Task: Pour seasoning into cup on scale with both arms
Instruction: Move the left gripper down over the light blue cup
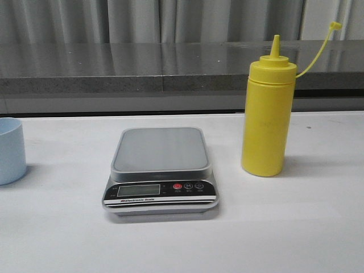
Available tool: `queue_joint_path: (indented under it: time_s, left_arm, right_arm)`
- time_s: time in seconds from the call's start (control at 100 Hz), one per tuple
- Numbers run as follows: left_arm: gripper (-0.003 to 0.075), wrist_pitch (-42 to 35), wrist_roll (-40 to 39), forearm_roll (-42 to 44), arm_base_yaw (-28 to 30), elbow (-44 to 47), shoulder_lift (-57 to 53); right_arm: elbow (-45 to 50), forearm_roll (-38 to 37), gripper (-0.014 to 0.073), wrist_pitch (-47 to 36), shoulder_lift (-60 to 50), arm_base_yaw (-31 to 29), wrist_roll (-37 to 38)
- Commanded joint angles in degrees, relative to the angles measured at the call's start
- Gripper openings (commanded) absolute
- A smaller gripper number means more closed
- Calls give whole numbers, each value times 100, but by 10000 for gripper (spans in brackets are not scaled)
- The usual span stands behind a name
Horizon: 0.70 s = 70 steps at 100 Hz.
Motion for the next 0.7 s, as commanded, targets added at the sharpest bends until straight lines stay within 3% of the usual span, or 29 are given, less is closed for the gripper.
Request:
queue_joint_path:
  time_s: [0.0, 0.46, 0.69]
  left_arm:
    - [-20, -447, -51, -24, 16, 233, -166]
    - [-20, -693, -51, -24, 16, 205, -166]
    - [-20, -736, -51, -24, 16, -355, -14]
  right_arm:
    - [-115, -16, -67, -467, -120, -23, -21]
    - [-115, -16, -67, -467, -120, -23, -21]
    - [-115, -16, -67, -467, -120, -23, -21]
